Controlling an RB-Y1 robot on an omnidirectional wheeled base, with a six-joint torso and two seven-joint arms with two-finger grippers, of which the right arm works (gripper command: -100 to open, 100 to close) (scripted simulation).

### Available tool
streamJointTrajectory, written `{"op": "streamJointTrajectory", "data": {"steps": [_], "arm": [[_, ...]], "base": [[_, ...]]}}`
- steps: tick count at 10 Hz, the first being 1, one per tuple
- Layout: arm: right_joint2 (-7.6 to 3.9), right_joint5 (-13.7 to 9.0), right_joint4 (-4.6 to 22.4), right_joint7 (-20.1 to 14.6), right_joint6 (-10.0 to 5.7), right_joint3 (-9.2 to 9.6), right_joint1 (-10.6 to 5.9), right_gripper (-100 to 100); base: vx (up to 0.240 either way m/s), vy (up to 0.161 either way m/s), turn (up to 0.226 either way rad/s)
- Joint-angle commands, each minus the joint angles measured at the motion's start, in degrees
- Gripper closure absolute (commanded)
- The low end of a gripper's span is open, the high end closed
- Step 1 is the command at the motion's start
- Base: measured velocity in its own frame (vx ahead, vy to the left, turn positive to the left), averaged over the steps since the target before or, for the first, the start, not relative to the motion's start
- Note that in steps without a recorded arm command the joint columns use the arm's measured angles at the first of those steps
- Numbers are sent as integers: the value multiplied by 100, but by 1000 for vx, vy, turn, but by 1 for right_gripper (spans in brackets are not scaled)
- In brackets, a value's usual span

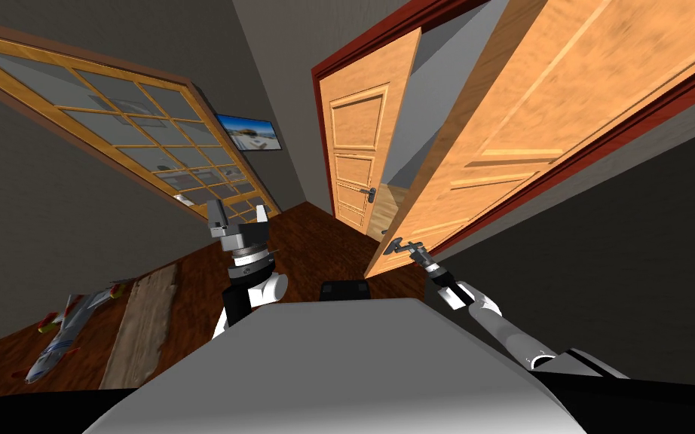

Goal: Pull the door open

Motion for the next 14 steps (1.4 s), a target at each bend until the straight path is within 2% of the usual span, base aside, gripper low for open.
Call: {"op": "streamJointTrajectory", "data": {"steps": [1, 7, 8, 11, 12, 13, 14], "arm": [[6, 10, -19, -2, -14, 21, 13, 100], [6, 10, -19, -2, -14, 21, 13, 100], [-20, 1, 159, -34, -192, 16, 49, 100], [-68, 2, 469, -106, -615, 34, 166, 100], [-68, 2, 469, -106, -654, 34, 166, 100], [-89, 4, 595, -137, -870, 40, 217, 100], [-89, 4, 595, -137, -870, 40, 217, 100]], "base": [[0, 0, 0], [0, 0, 1], [-4, -2, 68], [-3, 13, 54], [-1, 9, 26], [-1, 4, 11], [0, 0, 0]]}}
